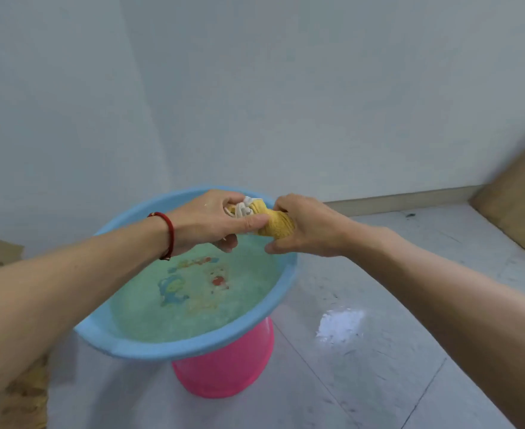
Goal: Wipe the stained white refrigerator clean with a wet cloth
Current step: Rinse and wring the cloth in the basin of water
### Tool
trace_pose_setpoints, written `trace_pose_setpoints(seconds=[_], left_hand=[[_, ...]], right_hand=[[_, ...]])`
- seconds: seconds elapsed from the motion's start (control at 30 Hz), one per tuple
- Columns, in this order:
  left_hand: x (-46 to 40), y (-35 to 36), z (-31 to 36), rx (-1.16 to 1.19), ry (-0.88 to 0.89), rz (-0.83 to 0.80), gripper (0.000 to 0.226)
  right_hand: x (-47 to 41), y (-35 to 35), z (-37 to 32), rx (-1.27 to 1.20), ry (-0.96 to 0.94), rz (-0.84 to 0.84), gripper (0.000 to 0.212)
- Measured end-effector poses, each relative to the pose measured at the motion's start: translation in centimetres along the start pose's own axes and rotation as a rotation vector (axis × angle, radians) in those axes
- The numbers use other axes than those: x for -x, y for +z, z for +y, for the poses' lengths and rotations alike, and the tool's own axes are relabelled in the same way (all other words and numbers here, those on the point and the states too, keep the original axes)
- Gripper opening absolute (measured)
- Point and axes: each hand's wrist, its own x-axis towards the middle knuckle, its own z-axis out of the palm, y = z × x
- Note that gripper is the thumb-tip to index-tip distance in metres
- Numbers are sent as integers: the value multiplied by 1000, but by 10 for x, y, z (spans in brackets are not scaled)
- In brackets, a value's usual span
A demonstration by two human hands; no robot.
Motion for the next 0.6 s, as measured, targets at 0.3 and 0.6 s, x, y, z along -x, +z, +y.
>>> trace_pose_setpoints(seconds=[0.3,0.6], left_hand=[[-79,206,111,176,396,-260,21],[-39,382,139,188,356,-439,37]], right_hand=[[225,-84,101,-764,591,99,42],[402,-57,122,-868,809,753,63]])
